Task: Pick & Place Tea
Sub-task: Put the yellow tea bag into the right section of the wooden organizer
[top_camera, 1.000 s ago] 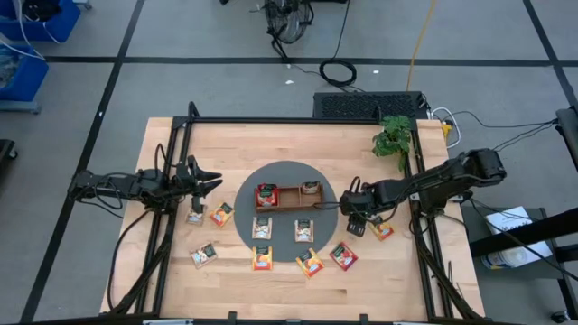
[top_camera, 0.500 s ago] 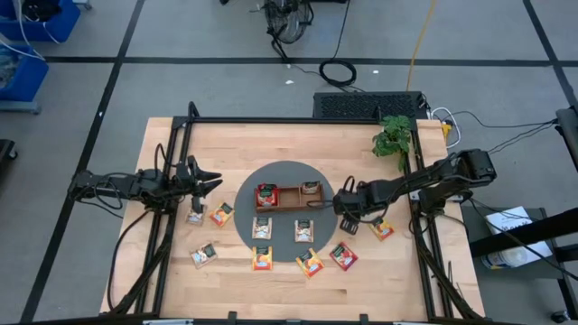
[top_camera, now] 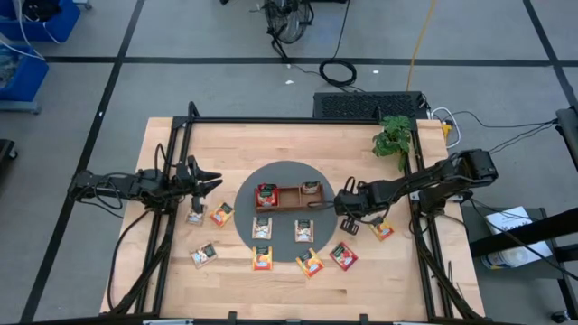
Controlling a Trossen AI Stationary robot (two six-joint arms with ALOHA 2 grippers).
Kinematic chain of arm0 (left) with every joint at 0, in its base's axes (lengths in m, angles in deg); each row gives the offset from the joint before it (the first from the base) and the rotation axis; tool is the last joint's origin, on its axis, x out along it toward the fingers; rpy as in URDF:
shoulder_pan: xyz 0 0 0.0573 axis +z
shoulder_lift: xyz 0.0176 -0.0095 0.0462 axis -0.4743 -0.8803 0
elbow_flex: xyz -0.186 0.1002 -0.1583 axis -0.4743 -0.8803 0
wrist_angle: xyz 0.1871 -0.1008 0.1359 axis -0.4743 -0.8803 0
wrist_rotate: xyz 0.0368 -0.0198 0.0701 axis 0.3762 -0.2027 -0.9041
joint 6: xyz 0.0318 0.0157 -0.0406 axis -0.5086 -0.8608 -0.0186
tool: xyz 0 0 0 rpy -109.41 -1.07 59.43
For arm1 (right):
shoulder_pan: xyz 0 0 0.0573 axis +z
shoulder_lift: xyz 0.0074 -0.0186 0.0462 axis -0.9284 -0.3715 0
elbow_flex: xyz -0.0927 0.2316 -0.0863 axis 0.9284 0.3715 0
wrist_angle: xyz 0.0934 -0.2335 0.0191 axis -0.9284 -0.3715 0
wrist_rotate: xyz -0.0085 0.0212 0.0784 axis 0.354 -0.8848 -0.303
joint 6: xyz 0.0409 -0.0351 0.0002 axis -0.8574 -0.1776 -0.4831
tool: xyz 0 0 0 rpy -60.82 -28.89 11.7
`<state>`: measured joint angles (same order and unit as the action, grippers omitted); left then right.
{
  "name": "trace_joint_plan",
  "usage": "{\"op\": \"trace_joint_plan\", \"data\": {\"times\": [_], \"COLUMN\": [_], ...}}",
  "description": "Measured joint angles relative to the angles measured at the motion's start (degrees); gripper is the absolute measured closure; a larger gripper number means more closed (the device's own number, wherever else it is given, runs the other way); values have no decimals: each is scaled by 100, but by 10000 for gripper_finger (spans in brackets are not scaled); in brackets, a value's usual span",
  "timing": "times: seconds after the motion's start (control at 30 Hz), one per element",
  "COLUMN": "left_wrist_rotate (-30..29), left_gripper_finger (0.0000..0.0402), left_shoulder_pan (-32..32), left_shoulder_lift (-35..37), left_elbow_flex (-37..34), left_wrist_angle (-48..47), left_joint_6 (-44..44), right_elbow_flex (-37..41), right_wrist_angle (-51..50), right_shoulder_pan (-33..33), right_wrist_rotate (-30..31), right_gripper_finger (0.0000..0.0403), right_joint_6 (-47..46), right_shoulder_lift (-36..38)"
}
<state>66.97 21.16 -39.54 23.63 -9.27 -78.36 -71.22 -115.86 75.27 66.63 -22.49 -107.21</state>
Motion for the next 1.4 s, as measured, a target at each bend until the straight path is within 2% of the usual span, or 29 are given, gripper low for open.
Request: {"op": "trace_joint_plan", "data": {"times": [0.17, 0.37, 0.47, 0.63, 0.8, 0.87, 0.97, 1.1, 1.17, 1.3, 1.4], "left_wrist_rotate": [0, 1, 0, 0, 0, 0, 0, 0, 0, 0, 0], "left_gripper_finger": [309, 309, 309, 309, 309, 309, 309, 309, 309, 309, 309], "left_shoulder_pan": [0, 0, 0, 0, 0, 0, 0, 0, 0, 0, 0], "left_shoulder_lift": [-2, -1, 0, -1, -2, 0, 0, -2, -2, -2, -2], "left_elbow_flex": [0, 2, 2, 2, 2, 2, 2, 2, 2, 2, 2], "left_wrist_angle": [-2, 0, -1, 1, 0, 0, 0, 0, 0, 0, 0], "left_joint_6": [0, 0, 0, 0, 0, 0, 0, 0, 0, 0, 0], "right_elbow_flex": [-477, -957, -1107, -1126, -1100, -966, -876, -864, -958, -1149, -1181], "right_wrist_angle": [-738, -798, -491, -112, -1229, -1116, -656, -475, -902, -2481, -3146], "right_shoulder_pan": [145, 357, 393, 392, 186, 96, 12, -242, -434, -711, -661], "right_wrist_rotate": [542, 997, 1324, 1393, 1389, 1426, 1226, 920, 756, -593, -736], "right_gripper_finger": [403, 402, 402, 402, 402, 401, 394, 388, 387, 371, 333], "right_joint_6": [69, 265, 439, 715, 273, -78, -737, -273, -683, -1359, -1751], "right_shoulder_lift": [213, 315, 329, 329, 329, 332, 333, 332, 334, 336, 353]}}
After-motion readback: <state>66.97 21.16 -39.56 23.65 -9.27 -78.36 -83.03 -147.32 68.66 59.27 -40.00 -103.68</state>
